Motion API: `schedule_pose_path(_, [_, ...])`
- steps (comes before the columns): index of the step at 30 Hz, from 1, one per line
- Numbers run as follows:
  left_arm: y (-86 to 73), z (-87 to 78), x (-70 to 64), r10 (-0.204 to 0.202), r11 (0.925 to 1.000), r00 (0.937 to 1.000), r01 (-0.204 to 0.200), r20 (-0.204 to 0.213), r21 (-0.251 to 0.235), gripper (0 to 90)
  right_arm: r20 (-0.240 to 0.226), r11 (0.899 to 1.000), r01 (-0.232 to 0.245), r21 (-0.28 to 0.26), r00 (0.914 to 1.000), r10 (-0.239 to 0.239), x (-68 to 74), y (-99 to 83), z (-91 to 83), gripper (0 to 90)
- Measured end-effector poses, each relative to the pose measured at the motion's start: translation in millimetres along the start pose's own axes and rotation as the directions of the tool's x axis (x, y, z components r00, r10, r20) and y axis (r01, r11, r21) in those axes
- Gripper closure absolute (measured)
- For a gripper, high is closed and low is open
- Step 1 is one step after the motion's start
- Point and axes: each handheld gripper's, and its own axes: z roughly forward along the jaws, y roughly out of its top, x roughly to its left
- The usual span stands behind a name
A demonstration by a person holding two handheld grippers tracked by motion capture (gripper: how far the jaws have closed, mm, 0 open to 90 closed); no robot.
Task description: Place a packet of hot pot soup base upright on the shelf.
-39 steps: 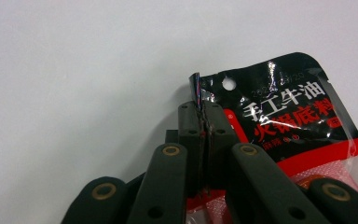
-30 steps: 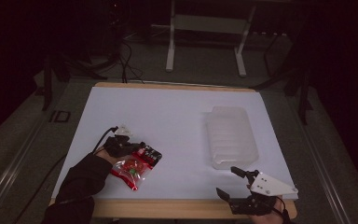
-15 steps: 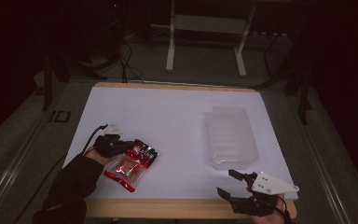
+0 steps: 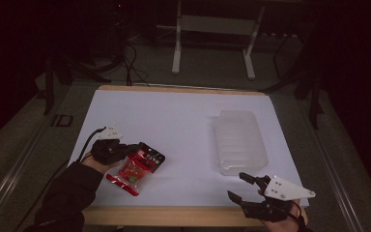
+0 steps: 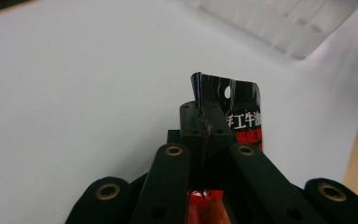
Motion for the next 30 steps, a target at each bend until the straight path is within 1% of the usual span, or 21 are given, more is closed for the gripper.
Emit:
schedule_pose_path(1, [2.1,-1.6,-1.2,0.0,1.0,0.9999,0.0,0.01,-0.006,89.3,-0.002,1.0,0.001,-0.005,1.0,-0.001,-1.2,1.7,-0.6,34.5])
schedule_pose_path(5, [11.2,-6.7,-7.9,0.001,0.9988,0.9998,0.0,0.02,-0.049,89.3,-0.014,1.0,0.012,-0.013,0.9998,-0.012,-6.2,9.7,-2.1,38.6])
schedule_pose_path(7, [17.2,-7.5,-12.5,0.006,0.998,0.9998,-0.005,0.016,-0.063,89.4,-0.02,1.0,0.018,-0.018,0.9996,-0.018,-8.4,15.6,-3.2,41.2])
schedule_pose_path(9, [19.1,-7.8,-13.7,0.003,0.9975,0.9997,-0.002,0.025,-0.07,89.3,-0.027,0.999,0.026,-0.024,0.9993,-0.026,-10.9,22.3,-4.1,43.0])
schedule_pose_path(11, [26.9,-8.1,-19.0,-0.007,0.9952,0.9996,0.009,0.027,-0.098,89.4,-0.03,0.999,0.035,-0.028,0.9989,-0.036,-12.8,29.4,-4.1,44.9])
schedule_pose_path(12, [29.4,-7.9,-21.1,-0.013,0.9938,0.9998,0.015,0.013,-0.11,89.4,-0.033,0.999,0.039,-0.026,0.9987,-0.04,-13.8,33.1,-3.4,45.1])
schedule_pose_path(14, [34.5,-8.0,-24.8,-0.024,0.9903,0.9994,0.027,0.026,-0.136,89.4,-0.04,0.998,0.055,-0.025,0.9976,-0.056,-16.1,40.2,-1.3,45.8])
schedule_pose_path(16, [38.1,-7.6,-28.5,-0.025,0.9884,0.9994,0.028,0.024,-0.149,89.4,-0.046,0.998,0.067,-0.017,0.9967,-0.067,-18.6,47.5,1.6,45.8])
schedule_pose_path(17, [40.0,-7.3,-30.5,-0.023,0.9872,0.9993,0.027,0.03,-0.157,89.4,-0.058,0.998,0.067,-0.011,0.996,-0.068,-20.1,51.1,3.3,44.4])
schedule_pose_path(18, [41.6,-7.0,-32.9,-0.019,0.9855,0.9995,0.023,0.024,-0.168,89.4,-0.065,0.998,0.068,-0.004,0.9956,-0.069,-21.8,54.9,5.0,42.2])
schedule_pose_path(19, [43.3,-6.6,-34.7,-0.019,0.9852,0.9994,0.024,0.028,-0.17,89.4,-0.059,0.997,0.074,-0.004,0.9955,-0.074,-23.0,58.6,6.3,41.0])
schedule_pose_path(21, [44.8,-5.8,-36.5,-0.02,0.9841,0.9992,0.026,0.035,-0.176,89.4,-0.069,0.997,0.075,0.005,0.9948,-0.075,-24.8,62.4,7.9,40.5])
schedule_pose_path(22, [47.4,-4.5,-39.7,-0.025,0.981,0.9985,0.033,0.048,-0.191,89.4,-0.075,0.997,0.074,0.013,0.9945,-0.073,-27.2,66.1,9.9,40.2])
schedule_pose_path(23, [48.6,-3.6,-41.6,-0.026,0.9792,0.9985,0.036,0.049,-0.2,89.4,-0.083,0.997,0.072,0.028,0.9941,-0.07,-31.5,73.2,13.8,40.2])
schedule_pose_path(24, [49.8,-2.7,-43.1,-0.028,0.9777,0.9979,0.039,0.059,-0.207,89.4,-0.086,0.997,0.072,0.038,0.994,-0.068,-33.7,76.7,16.3,40.2])
schedule_pose_path(25, [50.9,-1.8,-45.1,-0.022,0.9771,0.9983,0.033,0.053,-0.21,89.4,-0.085,0.996,0.07,0.047,0.9942,-0.066,-35.4,80.1,18.7,40.2])
schedule_pose_path(26, [52.1,-0.8,-46.7,-0.021,0.9763,0.998,0.033,0.06,-0.214,89.4,-0.094,0.996,0.071,0.054,0.9934,-0.066,-37.2,83.4,21.5,40.2])
schedule_pose_path(27, [53.4,0.4,-48.0,-0.021,0.9751,0.9975,0.035,0.068,-0.219,89.4,-0.094,0.996,0.071,0.057,0.9934,-0.065,-38.4,86.4,24.1,40.2])
schedule_pose_path(28, [54.3,1.1,-49.4,-0.023,0.9731,0.9978,0.036,0.063,-0.228,89.4,-0.098,0.996,0.071,0.057,0.993,-0.065,-39.3,89.0,26.6,40.2])
schedule_pose_path(29, [55.5,2.2,-50.5,-0.025,0.9713,0.9968,0.042,0.076,-0.234,89.4,-0.103,0.996,0.072,0.058,0.9925,-0.066,-39.5,91.5,29.4,40.2])
schedule_pose_path(30, [56.7,3.3,-51.9,-0.023,0.9712,0.9968,0.04,0.076,-0.235,89.4,-0.102,0.995,0.077,0.057,0.9922,-0.071,-39.5,93.5,32.5,40.0])
